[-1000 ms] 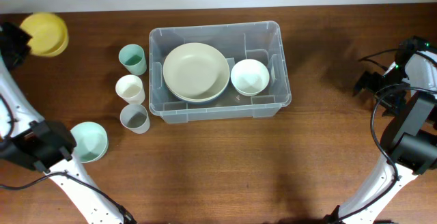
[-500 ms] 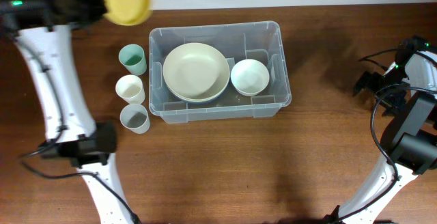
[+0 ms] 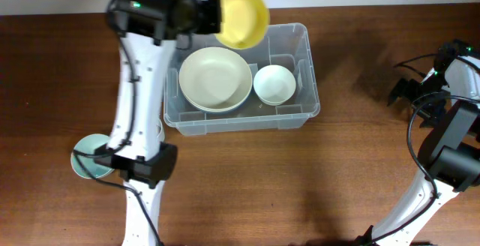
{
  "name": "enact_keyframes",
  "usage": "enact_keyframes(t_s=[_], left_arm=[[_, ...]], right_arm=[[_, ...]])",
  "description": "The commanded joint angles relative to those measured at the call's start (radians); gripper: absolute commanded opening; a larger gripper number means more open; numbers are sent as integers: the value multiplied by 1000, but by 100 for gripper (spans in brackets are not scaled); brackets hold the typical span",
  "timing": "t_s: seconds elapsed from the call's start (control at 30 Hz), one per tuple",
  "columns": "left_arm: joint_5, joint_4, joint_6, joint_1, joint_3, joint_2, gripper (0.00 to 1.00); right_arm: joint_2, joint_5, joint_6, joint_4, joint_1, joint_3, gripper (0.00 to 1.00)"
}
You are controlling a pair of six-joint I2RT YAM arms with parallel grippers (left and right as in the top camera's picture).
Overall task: Pack container
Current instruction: 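Lift the yellow bowl and carry it over the bin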
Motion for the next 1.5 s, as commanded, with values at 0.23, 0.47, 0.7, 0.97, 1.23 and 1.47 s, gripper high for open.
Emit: enact_keyframes(t_s=[0.23,0.47,0.7,0.97,1.23,1.47], left_arm=[[-37,40,16,-85,3,206,2],[-30,55,16,-112,3,289,2],[-29,55,16,-148,3,350,2],[-31,54,16,-179,3,367,2],[-41,14,15,-175,3,367,2],[-47,5,11,-175,3,369,2]], right_arm=[[-17,2,-7,1,-6,-3,99],[-17,2,-7,1,-6,-3,99],[-17,2,-7,1,-6,-3,99],[-17,2,-7,1,-6,-3,99],[-17,2,-7,1,-6,-3,99],[-17,2,-7,1,-6,-3,99]])
